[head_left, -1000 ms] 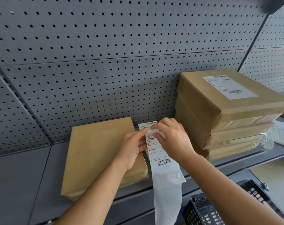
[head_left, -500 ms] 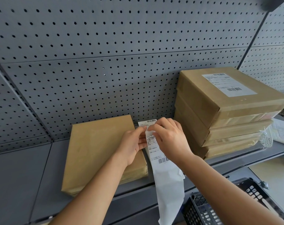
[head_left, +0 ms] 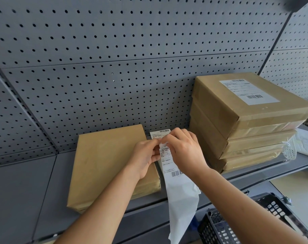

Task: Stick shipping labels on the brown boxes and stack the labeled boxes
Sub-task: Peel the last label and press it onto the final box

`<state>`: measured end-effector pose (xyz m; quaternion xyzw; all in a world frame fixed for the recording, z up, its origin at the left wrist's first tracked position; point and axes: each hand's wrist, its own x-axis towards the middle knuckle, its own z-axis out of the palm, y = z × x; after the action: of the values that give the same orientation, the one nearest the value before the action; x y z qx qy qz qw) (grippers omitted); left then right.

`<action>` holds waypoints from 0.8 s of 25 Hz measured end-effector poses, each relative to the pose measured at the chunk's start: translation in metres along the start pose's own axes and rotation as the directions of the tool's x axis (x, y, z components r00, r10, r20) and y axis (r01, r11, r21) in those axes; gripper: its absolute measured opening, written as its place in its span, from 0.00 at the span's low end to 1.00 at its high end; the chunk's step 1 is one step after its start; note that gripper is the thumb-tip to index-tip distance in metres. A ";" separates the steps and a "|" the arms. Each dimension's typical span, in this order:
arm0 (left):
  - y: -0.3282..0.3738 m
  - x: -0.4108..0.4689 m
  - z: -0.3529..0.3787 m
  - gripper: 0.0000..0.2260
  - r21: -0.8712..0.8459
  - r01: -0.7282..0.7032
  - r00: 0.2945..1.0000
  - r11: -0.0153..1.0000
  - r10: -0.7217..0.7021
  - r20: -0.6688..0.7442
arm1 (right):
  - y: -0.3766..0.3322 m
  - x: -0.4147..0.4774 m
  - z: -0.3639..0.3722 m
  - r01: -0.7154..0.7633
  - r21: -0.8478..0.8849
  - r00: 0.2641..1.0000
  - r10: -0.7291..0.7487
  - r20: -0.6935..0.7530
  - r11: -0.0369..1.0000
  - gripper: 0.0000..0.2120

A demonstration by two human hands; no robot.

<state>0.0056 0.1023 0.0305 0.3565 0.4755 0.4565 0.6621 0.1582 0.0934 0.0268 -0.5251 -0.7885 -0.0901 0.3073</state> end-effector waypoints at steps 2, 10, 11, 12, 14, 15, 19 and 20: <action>0.001 0.000 0.000 0.07 -0.013 0.002 1.000 1.000 -0.002 -0.001 | 0.001 0.001 0.000 -0.009 0.017 1.000 0.010 -0.012 1.000 0.20; 0.003 -0.001 0.000 0.06 -0.045 0.023 0.999 0.999 -0.024 -0.023 | 0.003 0.002 -0.003 -0.018 0.094 0.998 0.013 0.059 0.995 0.09; 0.003 -0.001 0.000 0.06 -0.043 0.022 0.999 0.999 -0.023 -0.024 | 0.004 0.002 -0.003 -0.025 0.097 0.997 0.018 0.072 0.995 0.08; 0.003 -0.002 0.001 0.06 -0.037 0.020 0.999 0.999 -0.021 -0.025 | 0.004 0.002 -0.002 -0.029 0.099 0.997 0.022 0.076 0.995 0.08; 0.004 -0.003 0.002 0.07 -0.012 0.013 1.000 1.000 -0.013 -0.028 | 0.004 0.002 -0.002 -0.029 0.106 0.998 0.022 0.066 0.994 0.07; 0.003 -0.003 0.002 0.07 -0.002 0.009 0.999 1.000 -0.009 -0.033 | 0.003 0.002 -0.002 -0.026 0.109 0.998 0.019 0.057 0.994 0.06; 0.002 -0.002 0.003 0.08 0.017 0.013 0.998 1.000 -0.012 -0.063 | 0.002 0.003 -0.003 -0.014 0.122 0.999 0.008 0.047 0.992 0.05; 0.002 0.000 0.003 0.09 0.018 0.010 0.997 1.000 -0.009 -0.071 | 0.001 0.003 -0.005 -0.007 0.136 0.999 0.000 0.048 0.991 0.05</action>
<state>0.0074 0.1026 0.0336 0.3440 0.5046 0.4612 0.6437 0.1603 0.0941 0.0320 -0.5065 -0.7989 -0.0231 0.3235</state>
